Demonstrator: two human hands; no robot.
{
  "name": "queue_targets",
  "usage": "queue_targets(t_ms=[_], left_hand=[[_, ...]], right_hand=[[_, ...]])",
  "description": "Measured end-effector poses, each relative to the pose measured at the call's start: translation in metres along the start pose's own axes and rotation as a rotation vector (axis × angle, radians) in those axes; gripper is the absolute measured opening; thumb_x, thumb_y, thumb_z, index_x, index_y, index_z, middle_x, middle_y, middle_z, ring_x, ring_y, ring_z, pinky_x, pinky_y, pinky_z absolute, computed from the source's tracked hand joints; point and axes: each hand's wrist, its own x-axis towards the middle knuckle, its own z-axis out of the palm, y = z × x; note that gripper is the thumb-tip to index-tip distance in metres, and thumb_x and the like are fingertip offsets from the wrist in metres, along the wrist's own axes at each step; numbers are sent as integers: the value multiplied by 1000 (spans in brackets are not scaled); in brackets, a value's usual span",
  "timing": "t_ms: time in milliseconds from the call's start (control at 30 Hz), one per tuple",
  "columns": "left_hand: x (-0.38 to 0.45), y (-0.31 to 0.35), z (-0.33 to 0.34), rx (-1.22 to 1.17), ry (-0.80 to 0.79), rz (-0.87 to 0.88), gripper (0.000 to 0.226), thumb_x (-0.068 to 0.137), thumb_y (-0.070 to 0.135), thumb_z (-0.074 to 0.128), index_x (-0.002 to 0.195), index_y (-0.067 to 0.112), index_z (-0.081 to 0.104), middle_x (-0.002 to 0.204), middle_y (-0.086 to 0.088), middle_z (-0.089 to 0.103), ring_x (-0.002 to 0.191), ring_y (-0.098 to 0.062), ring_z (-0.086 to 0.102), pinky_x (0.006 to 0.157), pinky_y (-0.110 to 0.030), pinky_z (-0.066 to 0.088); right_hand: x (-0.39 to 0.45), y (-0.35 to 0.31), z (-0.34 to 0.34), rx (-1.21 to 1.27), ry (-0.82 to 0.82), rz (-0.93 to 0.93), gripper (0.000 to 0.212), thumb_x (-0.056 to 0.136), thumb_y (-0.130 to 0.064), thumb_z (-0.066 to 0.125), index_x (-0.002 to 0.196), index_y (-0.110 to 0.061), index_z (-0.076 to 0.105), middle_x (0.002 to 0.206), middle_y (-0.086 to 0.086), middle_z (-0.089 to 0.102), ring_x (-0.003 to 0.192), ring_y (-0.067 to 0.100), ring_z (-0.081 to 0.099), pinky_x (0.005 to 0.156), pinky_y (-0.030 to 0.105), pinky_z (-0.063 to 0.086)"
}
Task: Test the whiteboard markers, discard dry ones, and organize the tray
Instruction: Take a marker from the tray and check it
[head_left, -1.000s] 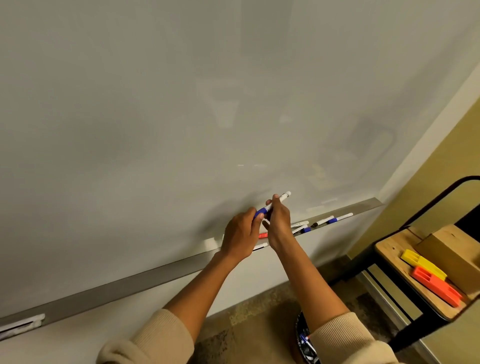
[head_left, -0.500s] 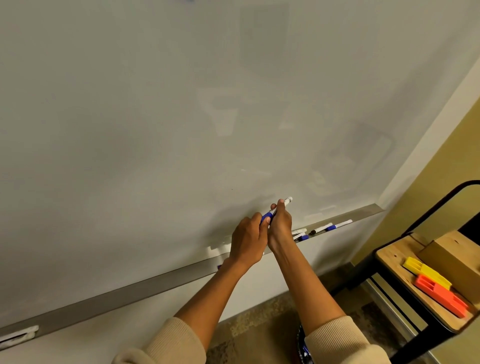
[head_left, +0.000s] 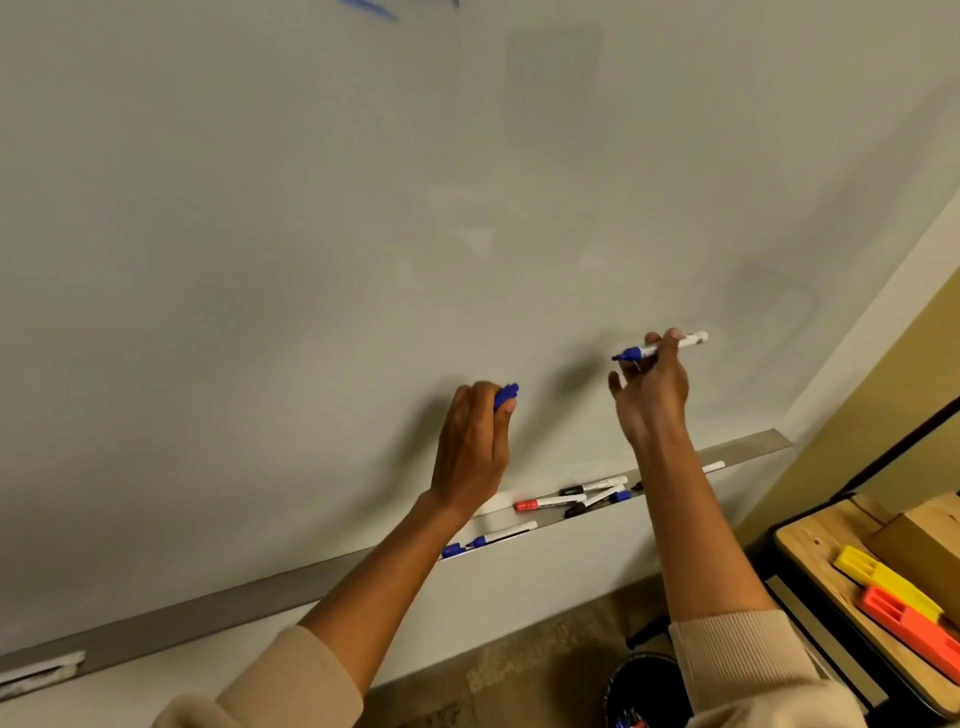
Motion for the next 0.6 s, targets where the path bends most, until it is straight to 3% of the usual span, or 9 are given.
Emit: queue_targets(t_ms=[167,300,400,533,600], left_hand=[[58,8,-17,102,107,208,21,101,20,46,104,4,58,99,-8,57,90,-24,50,78,-39,46],[94,13,-34,236,197,353,27,101,24,48,110,3,62,117,-14,60,111,-29,53,95,-41,45],[116,22,-47,314,258,431,29,101,28,50,112,7,66,133,-14,56,129,-30,47,107,-42,38],[143,35,-62,384,323,511,31,101,29,49,118,10,66,147,-19,45,141,-37,34,114,-60,24],[158,37,-70,406,355,520,31,101,29,50,121,11,66,150,-19,41,144,-38,29,117,-61,16]], right_hand=[[-24,2,38,-25,-274,-30,24,99,-44,54,92,-23,65,77,-6,58,72,10,56,84,33,43],[-35,-7,64,-21,-390,-113,12,97,-33,62,97,-22,66,80,-5,60,75,11,59,82,32,46],[-44,-17,84,15,-467,-195,6,96,-28,64,96,-23,67,80,-4,61,78,13,60,85,34,49],[-54,-35,110,32,-522,-349,11,97,-21,63,105,-19,70,85,0,64,84,15,62,91,36,53],[-59,-45,122,12,-545,-459,17,98,-18,62,113,-17,68,94,4,70,91,17,68,95,39,54]])
